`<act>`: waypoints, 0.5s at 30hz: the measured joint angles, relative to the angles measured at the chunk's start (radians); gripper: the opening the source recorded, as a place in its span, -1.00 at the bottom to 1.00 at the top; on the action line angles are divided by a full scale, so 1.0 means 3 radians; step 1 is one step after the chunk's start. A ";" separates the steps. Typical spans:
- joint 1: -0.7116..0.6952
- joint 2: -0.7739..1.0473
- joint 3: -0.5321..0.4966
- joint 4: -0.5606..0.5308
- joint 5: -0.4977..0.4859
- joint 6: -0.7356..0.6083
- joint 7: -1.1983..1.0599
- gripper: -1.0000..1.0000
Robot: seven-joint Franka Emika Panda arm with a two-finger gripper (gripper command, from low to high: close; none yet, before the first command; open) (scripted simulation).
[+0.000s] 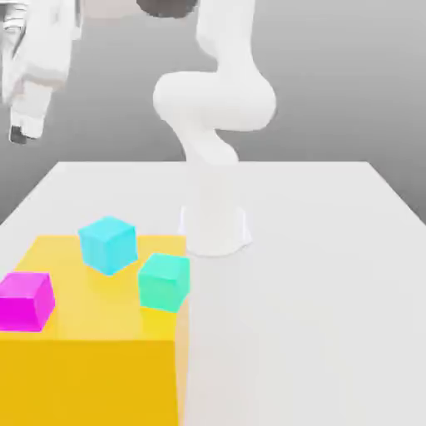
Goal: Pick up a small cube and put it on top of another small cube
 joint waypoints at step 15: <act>-0.0824 0.1383 -0.0197 -0.1003 -0.0054 0.1077 0.1637 0.00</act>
